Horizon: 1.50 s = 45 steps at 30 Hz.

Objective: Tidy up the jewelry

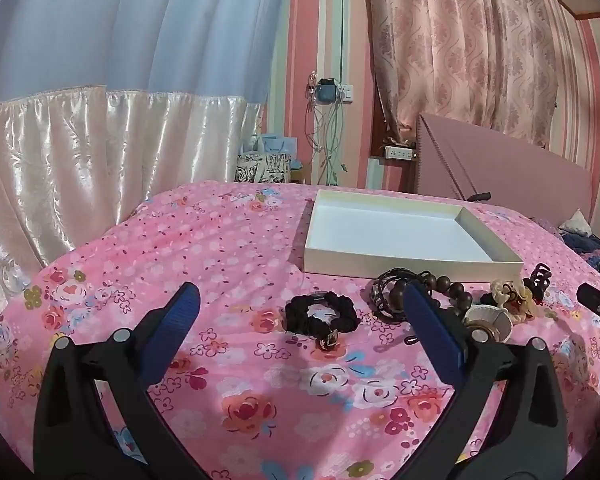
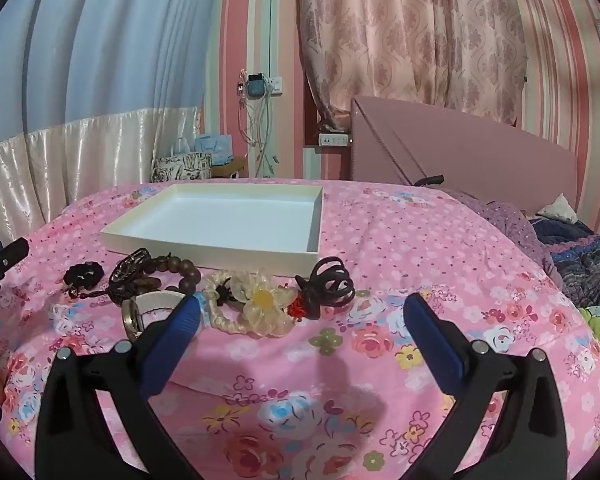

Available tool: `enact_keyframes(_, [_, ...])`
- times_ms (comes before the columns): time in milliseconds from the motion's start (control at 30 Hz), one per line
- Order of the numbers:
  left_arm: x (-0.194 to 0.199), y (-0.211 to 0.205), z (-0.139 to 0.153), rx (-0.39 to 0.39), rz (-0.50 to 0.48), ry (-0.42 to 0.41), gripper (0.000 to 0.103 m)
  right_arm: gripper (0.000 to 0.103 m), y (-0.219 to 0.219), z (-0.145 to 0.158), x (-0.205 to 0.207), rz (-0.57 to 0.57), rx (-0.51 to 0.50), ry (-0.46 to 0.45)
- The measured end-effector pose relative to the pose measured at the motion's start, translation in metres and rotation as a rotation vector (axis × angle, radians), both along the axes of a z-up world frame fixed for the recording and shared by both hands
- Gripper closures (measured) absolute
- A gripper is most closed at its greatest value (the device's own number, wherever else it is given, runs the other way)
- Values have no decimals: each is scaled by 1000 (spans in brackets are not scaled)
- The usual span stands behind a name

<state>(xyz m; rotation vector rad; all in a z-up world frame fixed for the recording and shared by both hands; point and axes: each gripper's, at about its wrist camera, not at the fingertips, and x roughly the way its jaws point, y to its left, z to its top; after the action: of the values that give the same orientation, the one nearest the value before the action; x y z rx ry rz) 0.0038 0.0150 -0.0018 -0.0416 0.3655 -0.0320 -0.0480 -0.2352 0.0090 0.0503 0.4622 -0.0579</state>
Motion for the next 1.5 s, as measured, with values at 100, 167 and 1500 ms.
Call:
enact_keyframes(100, [-2,1,1,0,6,-1,3,2,-1,-1,0,-5,-1,-1])
enact_keyframes(167, [-2,2,0,1,5,4,3,2,-1,-1,-1,-8,-6,-6])
enact_keyframes(1500, [7,-2,-4,-8,15,35,3,2,-4,-3,4,-19,16,7])
